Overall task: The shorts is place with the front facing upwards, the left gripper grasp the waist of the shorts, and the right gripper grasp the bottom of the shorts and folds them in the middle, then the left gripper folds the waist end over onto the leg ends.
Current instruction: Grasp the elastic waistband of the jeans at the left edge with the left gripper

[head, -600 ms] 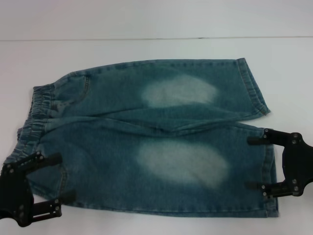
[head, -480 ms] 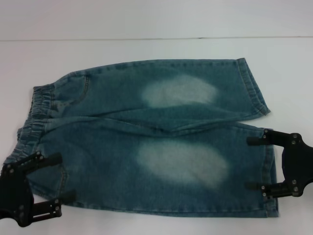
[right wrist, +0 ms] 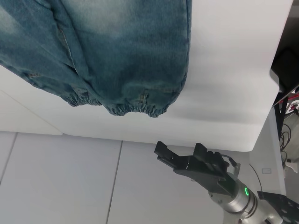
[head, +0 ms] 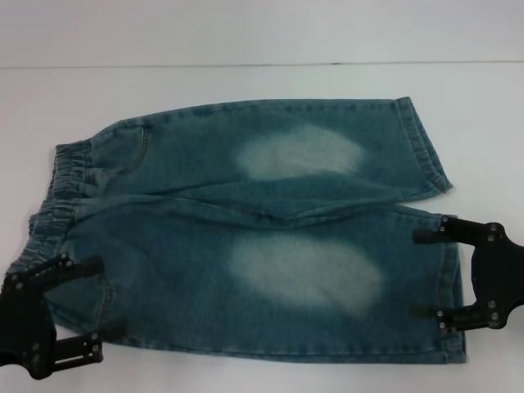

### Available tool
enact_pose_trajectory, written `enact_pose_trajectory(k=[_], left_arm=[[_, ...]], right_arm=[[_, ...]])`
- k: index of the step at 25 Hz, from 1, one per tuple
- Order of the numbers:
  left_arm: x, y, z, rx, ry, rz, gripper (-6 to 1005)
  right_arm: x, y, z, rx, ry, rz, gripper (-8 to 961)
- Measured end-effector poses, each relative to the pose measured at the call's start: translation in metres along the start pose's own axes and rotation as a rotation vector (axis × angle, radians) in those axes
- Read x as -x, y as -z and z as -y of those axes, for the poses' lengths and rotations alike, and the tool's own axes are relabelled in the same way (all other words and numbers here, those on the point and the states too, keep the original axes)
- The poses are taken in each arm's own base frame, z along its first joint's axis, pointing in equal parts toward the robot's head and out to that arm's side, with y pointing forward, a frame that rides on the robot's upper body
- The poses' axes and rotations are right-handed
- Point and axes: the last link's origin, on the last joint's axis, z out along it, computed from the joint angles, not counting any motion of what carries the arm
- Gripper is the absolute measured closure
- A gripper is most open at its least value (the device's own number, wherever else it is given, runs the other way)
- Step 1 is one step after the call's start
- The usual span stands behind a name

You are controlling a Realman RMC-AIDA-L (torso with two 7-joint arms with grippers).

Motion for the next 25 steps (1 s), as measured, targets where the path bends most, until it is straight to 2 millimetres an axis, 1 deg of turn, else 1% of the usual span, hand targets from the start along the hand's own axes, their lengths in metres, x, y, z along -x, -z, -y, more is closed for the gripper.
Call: enact_pose_trajectory(k=[3,6,10,13,15,19,25], left_arm=[[-0.002,0.002,0.002,-0.01,0.012,0.001,127],[-0.009,0.012,0.011,-0.061,0.057,0.025,127],[-0.025,0.029,0.032,-0.165,0.158,0.136,127],[-0.033,0.035,0.044,-0.231,0.209,0.234,129],[-0.036,0.035,0.052,-0.277,0.233,0.31,131],[-0.032,0.031,0.065,-0.366,0.23,0.442,140],[-0.024,0.022,0.073,-0.407,0.212,0.506,153]], right_arm=[[0.0,0.0,0.0,-0.001,0.0,0.0,9],[0.001,0.001,0.0,-0.004,0.0,0.005,9],[0.001,0.002,0.001,-0.007,0.002,0.004,9],[0.001,0.001,0.002,-0.008,0.003,0.003,9],[0.001,0.0,0.002,-0.007,0.004,0.003,9],[0.001,0.001,0.003,-0.009,0.003,0.003,8],[0.002,0.001,0.003,-0.011,0.0,0.002,8]])
